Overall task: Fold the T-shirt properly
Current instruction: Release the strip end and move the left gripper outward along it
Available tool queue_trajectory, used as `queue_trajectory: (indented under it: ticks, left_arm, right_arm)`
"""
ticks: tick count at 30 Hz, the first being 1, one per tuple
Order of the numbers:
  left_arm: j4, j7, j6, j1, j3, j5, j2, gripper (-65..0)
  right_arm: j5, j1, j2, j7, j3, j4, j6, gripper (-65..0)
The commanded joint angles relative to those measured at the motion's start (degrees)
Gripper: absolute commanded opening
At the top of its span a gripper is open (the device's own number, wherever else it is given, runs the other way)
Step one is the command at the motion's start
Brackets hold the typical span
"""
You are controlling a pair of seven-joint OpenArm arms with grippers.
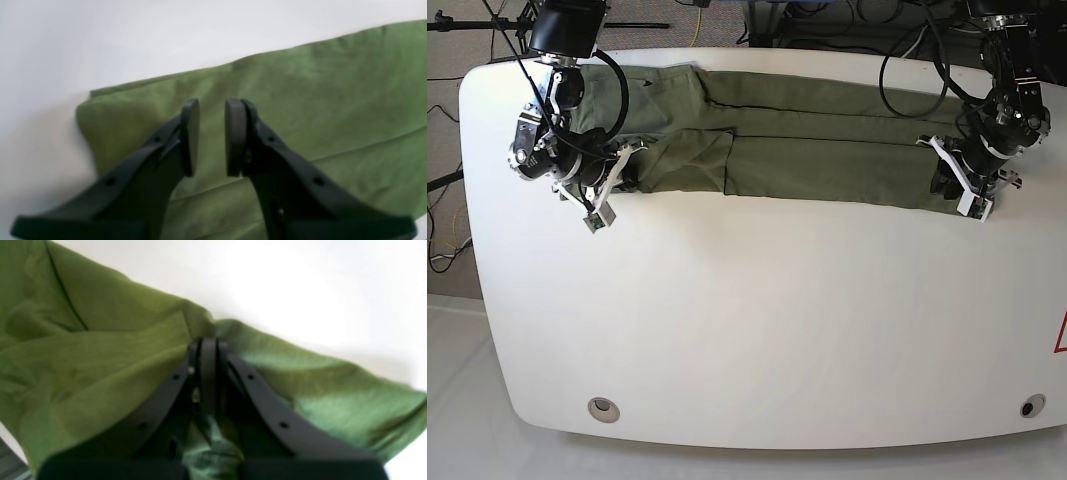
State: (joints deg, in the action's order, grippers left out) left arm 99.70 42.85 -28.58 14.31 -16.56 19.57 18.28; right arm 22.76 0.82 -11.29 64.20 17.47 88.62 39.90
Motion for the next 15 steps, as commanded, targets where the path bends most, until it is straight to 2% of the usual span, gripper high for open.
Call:
queue_trajectory:
  ticks: [1,7,9,15]
  left_arm:
    - [0.7,-1.3,0.0,0.5,-0.4,0.3,0.2,-54.2]
    - [0.1,-2.4,0.1,1.3,-0.5,0.1,-0.2,-55.4]
    - [-1.0,-4.3,-0.1,2.2,-0.8,0.2,0.8,-54.8]
    - [-3.5,-6.0,-0.1,2.3,-1.5,0.9,1.8,-48.5]
  right_arm:
    - [-0.1,-1.0,-0.6,-3.5,-0.4,0.2,0.1,-65.0]
    - [-1.6,-1.3,-0.5,-6.1,-1.4,-1.2,0.1,-65.0]
    - [-2.6,-1.5,-0.2,-5.9,-1.2,-1.5,0.1,-65.0]
    - [-4.3,-2.6,0.2,-5.2,-1.4,-1.8,0.1,-65.0]
